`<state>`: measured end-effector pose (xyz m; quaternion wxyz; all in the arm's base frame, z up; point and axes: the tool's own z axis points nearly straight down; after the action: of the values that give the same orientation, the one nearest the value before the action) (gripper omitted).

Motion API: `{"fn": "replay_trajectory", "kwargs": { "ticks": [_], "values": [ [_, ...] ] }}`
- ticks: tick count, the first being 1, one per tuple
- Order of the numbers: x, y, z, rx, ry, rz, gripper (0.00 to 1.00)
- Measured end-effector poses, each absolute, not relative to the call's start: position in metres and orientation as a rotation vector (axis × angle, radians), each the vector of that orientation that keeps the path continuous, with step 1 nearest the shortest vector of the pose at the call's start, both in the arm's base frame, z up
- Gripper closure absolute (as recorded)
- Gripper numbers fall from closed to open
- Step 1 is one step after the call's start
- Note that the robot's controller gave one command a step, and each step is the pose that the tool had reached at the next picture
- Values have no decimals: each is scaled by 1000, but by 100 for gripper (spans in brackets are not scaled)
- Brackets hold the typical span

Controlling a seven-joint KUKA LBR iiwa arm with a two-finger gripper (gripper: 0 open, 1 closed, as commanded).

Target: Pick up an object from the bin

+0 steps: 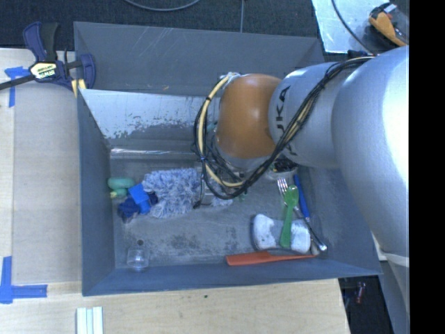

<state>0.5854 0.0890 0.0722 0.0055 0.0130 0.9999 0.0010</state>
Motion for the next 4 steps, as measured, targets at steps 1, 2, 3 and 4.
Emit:
{"fn": "replay_trajectory", "kwargs": {
  "ticks": [1, 2, 3, 4],
  "values": [
    [585, 89, 72, 40, 3130, 3, 100],
    [579, 87, 86, -153, 3131, 1, 100],
    [540, -13, 71, -538, 3083, -4, 100],
    [539, 0, 96, -512, 3097, 1, 100]
  ]
}}
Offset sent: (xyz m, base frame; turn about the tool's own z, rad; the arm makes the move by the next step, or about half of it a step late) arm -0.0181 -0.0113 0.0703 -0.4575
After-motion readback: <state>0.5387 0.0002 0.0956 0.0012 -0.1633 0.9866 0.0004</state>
